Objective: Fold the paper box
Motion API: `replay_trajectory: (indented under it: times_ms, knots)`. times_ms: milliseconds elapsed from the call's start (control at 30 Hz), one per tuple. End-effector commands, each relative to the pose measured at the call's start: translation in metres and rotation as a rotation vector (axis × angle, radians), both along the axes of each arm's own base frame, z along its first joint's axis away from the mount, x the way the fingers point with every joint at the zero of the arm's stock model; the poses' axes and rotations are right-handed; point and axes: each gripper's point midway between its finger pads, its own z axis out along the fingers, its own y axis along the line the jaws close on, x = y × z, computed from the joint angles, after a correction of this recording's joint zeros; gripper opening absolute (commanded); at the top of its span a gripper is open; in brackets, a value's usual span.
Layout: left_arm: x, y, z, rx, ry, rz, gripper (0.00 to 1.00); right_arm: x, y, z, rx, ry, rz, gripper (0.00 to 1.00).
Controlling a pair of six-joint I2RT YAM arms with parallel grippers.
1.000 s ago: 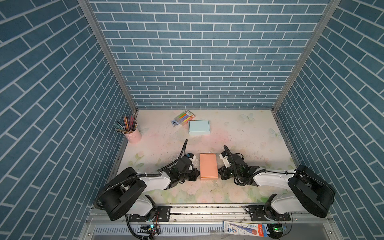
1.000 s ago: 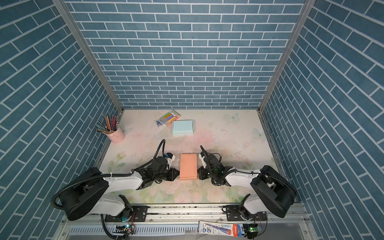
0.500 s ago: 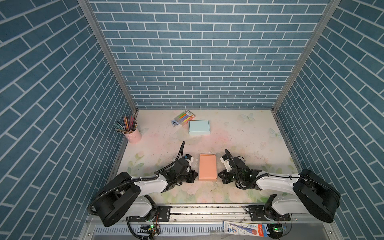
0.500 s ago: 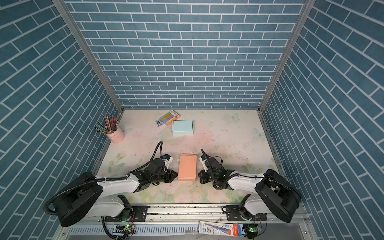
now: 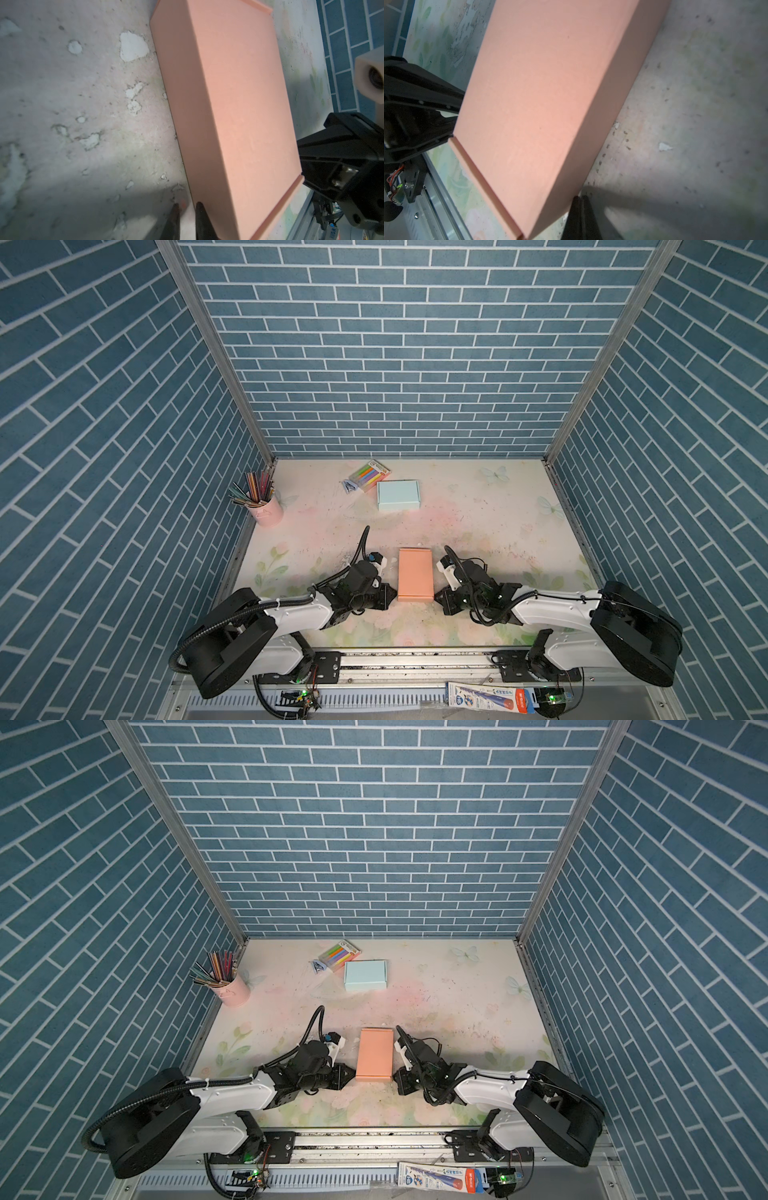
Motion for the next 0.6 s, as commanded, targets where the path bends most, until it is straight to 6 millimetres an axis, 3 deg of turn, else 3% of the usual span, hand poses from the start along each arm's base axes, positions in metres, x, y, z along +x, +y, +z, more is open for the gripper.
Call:
replay_trajectory:
  times_ms: [0, 567]
  knots:
    - [-0.005, -0.008, 0.003, -0.035, 0.003, -0.006, 0.17, 0.005, 0.006, 0.006, 0.000, 0.000, -0.024, 0.05]
    - [-0.011, -0.027, 0.003, -0.046, 0.006, -0.034, 0.17, 0.000, 0.017, 0.014, 0.037, -0.035, -0.005, 0.05]
